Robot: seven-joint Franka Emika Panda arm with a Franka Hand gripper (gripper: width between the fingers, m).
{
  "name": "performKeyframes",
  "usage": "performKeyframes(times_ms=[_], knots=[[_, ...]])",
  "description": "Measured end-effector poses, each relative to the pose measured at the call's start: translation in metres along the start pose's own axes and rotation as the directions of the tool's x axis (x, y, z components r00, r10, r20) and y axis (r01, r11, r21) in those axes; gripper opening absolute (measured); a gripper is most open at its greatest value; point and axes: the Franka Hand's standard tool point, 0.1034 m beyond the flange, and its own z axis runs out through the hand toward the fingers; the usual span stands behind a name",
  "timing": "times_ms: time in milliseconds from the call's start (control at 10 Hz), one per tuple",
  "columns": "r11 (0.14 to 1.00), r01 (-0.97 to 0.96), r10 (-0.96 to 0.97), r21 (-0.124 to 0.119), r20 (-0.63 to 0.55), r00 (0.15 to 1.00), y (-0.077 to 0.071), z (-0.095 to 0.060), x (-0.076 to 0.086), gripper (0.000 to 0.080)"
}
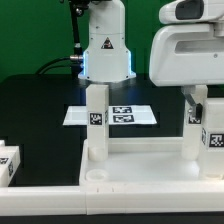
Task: Assemble desk
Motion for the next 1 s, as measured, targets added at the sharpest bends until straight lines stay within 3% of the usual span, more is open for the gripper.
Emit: performKeyframes(times_ms=[100, 200, 300, 400, 600, 900, 1000], knots=[[1.0, -0.02, 0.02, 0.0, 0.0, 1.0, 0.0002, 0.0, 0.0001, 0.0559], [0.998, -0.062, 0.062, 0.0, 0.0, 0.998, 0.0003, 0.0, 0.0001, 0.0357], [0.986, -0.166, 0.166, -0.005, 0.001, 0.986, 0.0042, 0.0006, 0.0001, 0.0294], [0.971, -0.238, 0.238, -0.006, 0.003, 0.971, 0.0045, 0.0008, -0.0003, 0.0294], [0.796, -0.604, 0.605, -0.019, 0.012, 0.796, 0.0033, 0.002, -0.0044, 0.0291], [0.419, -0.908, 0.906, 0.004, 0.059, 0.419, 0.0029, 0.0027, -0.0024, 0.029], [0.396, -0.918, 0.916, 0.003, 0.064, 0.396, 0.0043, 0.0017, -0.0016, 0.029]])
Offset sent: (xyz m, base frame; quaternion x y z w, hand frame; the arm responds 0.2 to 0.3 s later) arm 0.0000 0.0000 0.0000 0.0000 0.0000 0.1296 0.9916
